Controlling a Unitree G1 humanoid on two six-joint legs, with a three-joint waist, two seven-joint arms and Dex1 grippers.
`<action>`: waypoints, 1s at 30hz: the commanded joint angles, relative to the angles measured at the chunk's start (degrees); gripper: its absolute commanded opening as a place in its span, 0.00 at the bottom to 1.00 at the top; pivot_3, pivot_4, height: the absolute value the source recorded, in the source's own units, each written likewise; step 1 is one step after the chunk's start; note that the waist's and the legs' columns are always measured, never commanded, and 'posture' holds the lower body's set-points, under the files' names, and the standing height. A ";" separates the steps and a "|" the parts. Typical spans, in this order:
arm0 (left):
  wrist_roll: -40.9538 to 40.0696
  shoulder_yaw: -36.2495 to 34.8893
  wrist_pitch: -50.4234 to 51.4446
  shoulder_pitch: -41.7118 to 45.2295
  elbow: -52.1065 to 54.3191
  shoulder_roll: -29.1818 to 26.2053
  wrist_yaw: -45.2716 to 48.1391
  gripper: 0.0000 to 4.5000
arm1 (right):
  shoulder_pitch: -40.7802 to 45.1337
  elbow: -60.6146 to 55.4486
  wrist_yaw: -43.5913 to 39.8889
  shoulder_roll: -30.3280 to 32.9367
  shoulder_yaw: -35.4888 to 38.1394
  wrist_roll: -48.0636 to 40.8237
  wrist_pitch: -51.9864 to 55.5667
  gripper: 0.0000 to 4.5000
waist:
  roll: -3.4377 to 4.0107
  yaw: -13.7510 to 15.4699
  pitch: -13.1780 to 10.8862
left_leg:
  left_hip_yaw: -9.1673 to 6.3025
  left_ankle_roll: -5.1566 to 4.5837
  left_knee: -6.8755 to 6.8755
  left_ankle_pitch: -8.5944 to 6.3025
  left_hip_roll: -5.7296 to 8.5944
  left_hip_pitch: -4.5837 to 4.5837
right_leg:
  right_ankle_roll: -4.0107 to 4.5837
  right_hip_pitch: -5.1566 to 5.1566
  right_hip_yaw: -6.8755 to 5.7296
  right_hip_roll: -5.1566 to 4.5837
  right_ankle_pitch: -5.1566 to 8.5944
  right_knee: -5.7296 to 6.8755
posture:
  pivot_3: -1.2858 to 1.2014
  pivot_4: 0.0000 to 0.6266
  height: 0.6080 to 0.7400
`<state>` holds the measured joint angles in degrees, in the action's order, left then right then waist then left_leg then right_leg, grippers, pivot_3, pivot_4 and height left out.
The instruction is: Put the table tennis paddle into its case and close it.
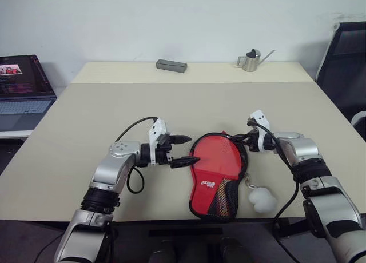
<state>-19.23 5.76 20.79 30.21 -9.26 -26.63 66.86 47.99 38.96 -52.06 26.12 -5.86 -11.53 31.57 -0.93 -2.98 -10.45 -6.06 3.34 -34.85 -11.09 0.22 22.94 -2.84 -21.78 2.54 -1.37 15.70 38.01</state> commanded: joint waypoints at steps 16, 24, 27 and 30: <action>-1.12 -0.41 0.19 -2.01 4.57 -1.33 -0.27 1.00 | 14.60 14.34 0.87 -9.83 -0.53 6.93 -13.93 0.00 | 0.06 -1.66 -0.19 | 0.06 -0.03 0.04 0.03 -0.18 0.08 | 0.17 -0.25 0.08 0.18 -0.10 0.14 | 0.52 0.24 1.00; -0.53 0.31 -0.21 -2.14 4.30 -0.98 -0.47 1.00 | 16.26 19.15 0.47 -11.08 -2.48 11.09 -17.16 0.00 | 0.07 -1.66 -0.23 | 0.07 -0.03 0.08 0.03 -0.16 0.14 | 0.35 -0.36 0.10 0.17 -0.21 0.16 | 0.52 0.24 1.00; -0.25 0.80 -0.57 -1.92 3.94 -0.97 -0.24 1.00 | 16.00 19.72 2.12 -11.18 -1.89 11.49 -17.24 0.00 | 0.07 -1.66 -0.23 | 0.06 -0.03 0.08 0.03 -0.16 0.14 | 0.35 -0.36 0.10 0.17 -0.21 0.16 | 0.52 0.24 1.00; -0.04 1.28 -0.98 -1.49 3.38 -0.95 0.08 1.00 | 16.34 20.18 3.40 -11.09 -0.59 11.09 -16.53 0.10 | 0.07 -1.66 -0.23 | 0.07 -0.03 0.09 0.03 -0.16 0.15 | 0.37 -0.36 0.10 0.16 -0.22 0.15 | 0.52 0.24 1.00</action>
<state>-19.07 6.99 20.80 27.74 -7.01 -27.53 66.84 62.34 59.17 -49.59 14.76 -8.02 -0.15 15.39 -0.86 -4.64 -10.68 -6.00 3.31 -34.76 -11.07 0.05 23.08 -2.47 -22.15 2.64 -1.21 15.48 38.17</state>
